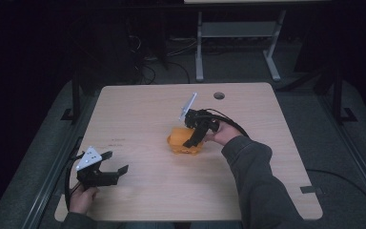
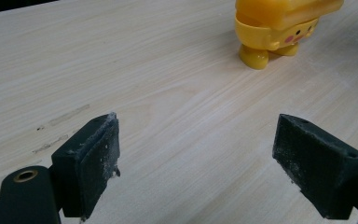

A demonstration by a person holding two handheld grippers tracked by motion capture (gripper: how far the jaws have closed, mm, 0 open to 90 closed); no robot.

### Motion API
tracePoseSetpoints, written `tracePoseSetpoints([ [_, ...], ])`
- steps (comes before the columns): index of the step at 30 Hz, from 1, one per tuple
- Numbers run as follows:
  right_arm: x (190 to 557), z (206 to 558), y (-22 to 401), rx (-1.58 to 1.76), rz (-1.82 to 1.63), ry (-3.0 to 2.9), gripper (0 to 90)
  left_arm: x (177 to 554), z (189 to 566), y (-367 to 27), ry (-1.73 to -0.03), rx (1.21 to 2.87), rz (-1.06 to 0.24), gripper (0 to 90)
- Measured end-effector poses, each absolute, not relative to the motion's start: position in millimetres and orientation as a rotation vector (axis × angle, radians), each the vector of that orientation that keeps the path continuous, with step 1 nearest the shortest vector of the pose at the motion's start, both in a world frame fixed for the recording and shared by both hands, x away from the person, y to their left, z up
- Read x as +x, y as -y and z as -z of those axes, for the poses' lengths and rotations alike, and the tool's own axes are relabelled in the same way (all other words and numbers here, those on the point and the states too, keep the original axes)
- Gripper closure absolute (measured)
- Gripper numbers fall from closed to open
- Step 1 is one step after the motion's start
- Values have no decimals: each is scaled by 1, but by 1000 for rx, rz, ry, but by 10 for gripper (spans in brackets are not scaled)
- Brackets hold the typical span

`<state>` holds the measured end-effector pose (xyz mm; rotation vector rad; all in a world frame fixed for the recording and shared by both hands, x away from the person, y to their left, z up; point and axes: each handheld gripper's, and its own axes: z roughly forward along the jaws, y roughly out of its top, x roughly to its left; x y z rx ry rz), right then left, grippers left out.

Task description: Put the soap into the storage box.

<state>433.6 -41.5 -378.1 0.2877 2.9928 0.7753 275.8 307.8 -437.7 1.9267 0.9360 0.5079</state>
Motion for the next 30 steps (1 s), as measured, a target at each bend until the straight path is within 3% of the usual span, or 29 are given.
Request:
tracePoseSetpoints([
  [30, 417, 356, 89, 396, -864, -2900, 186, 276, 438, -307, -935, 1934, -508, 141],
])
